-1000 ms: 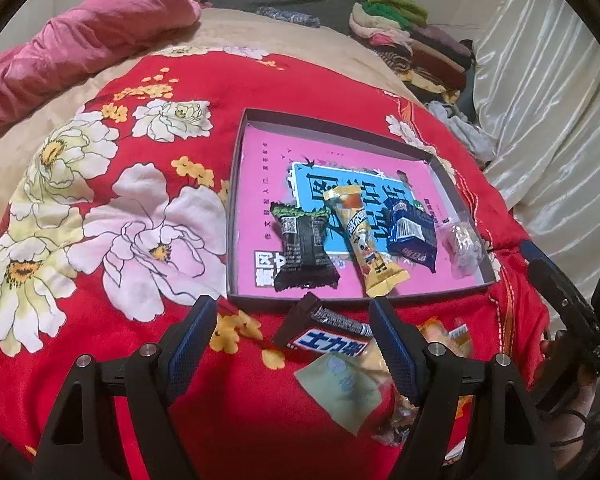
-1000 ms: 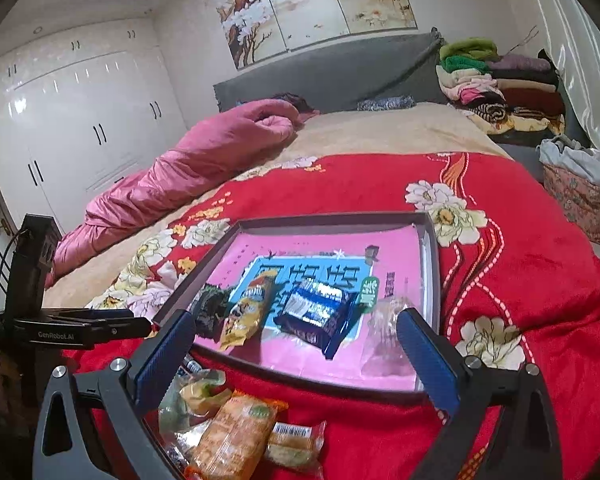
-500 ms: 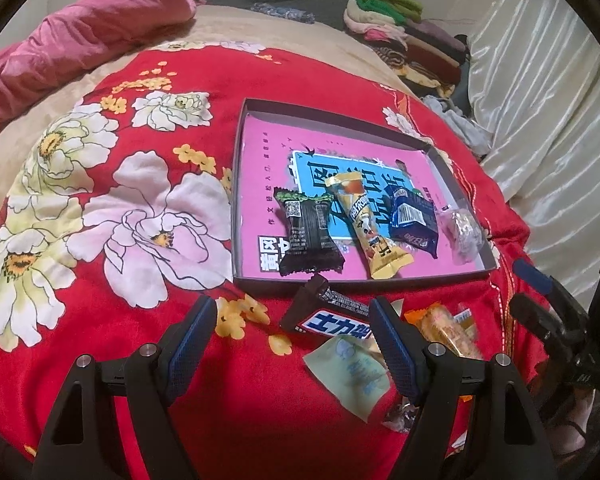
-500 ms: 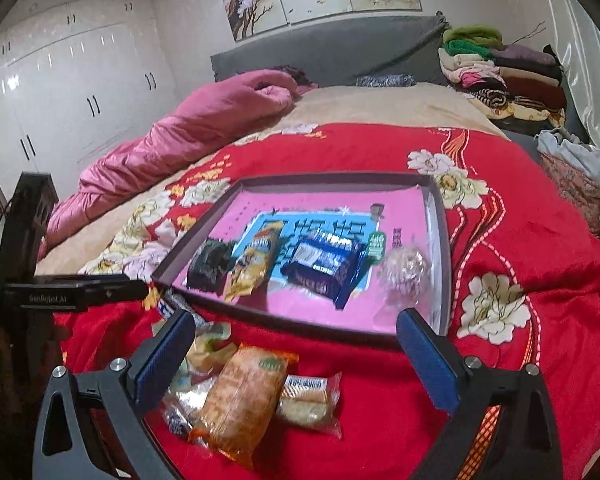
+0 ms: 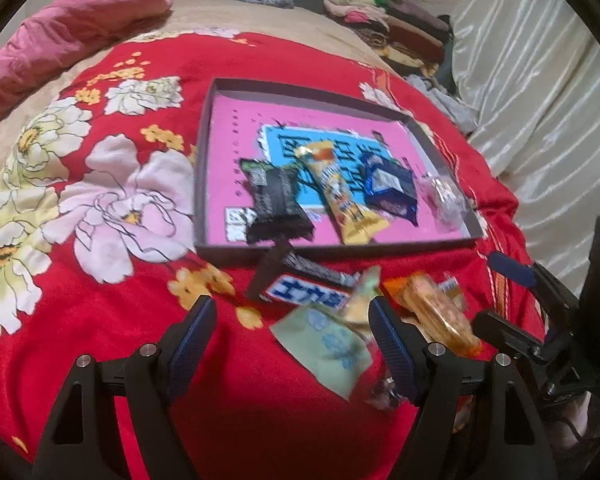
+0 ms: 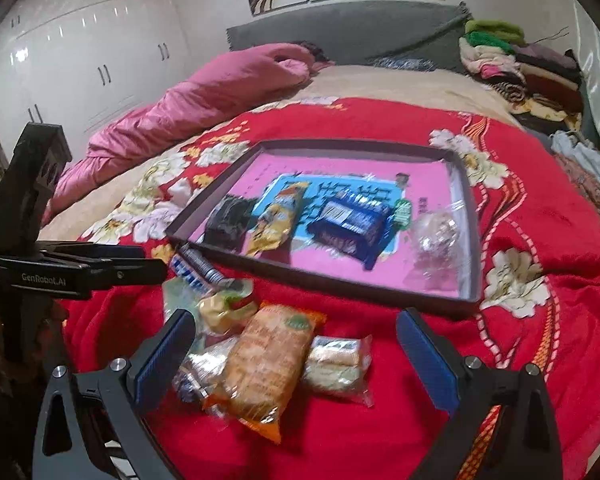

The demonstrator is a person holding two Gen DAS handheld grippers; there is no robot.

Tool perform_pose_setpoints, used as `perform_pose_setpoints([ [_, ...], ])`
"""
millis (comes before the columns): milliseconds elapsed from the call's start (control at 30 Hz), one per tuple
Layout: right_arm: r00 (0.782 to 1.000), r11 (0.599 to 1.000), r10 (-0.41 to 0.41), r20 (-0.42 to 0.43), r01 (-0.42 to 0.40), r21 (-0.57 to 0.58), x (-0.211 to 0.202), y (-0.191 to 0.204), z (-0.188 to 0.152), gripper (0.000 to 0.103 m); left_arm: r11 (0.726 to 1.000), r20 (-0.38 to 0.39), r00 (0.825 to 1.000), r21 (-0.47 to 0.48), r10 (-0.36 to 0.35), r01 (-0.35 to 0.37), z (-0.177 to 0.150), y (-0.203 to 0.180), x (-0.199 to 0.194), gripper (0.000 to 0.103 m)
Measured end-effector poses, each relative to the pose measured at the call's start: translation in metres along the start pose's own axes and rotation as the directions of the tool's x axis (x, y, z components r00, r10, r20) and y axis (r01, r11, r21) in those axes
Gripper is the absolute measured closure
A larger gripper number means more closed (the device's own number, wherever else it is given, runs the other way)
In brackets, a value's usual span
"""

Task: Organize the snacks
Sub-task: 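Reach both open tools down over the snack pile beside the tray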

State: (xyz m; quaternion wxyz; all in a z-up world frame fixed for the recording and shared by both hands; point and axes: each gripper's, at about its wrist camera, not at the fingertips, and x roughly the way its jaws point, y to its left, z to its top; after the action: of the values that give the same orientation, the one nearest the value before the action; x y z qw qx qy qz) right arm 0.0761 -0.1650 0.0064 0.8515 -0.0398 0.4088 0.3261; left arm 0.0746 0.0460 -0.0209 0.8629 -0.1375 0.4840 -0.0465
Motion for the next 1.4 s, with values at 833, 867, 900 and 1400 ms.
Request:
perform_pose_setpoints([
  [833, 0.994, 0.994, -0.101, -0.037, 0.102, 0.025, -0.004, -0.018, -0.012, 0.02, 0.985, -0.097, 0.994, 0.162, -0.044, 0.059, -0.047, -0.044, 0.006, 0.024],
  [867, 0.993, 0.993, -0.107, -0.043, 0.109, 0.042, -0.004, -0.023, -0.013, 0.023, 0.984, -0.095, 0.994, 0.167, -0.05, 0.066, -0.048, -0.046, 0.007, 0.024],
  [900, 0.993, 0.992, -0.11, -0.049, 0.112, 0.054, -0.004, -0.027, -0.013, 0.027, 0.982, -0.093, 0.994, 0.173, -0.057, 0.073, -0.049, -0.048, 0.007, 0.023],
  [1400, 0.976, 0.991, -0.119, -0.181, 0.127, 0.032, 0.022, -0.03, -0.026, 0.036, 0.968, -0.123, 0.987, 0.216, -0.101, 0.126, -0.058, -0.067, 0.022, 0.04],
])
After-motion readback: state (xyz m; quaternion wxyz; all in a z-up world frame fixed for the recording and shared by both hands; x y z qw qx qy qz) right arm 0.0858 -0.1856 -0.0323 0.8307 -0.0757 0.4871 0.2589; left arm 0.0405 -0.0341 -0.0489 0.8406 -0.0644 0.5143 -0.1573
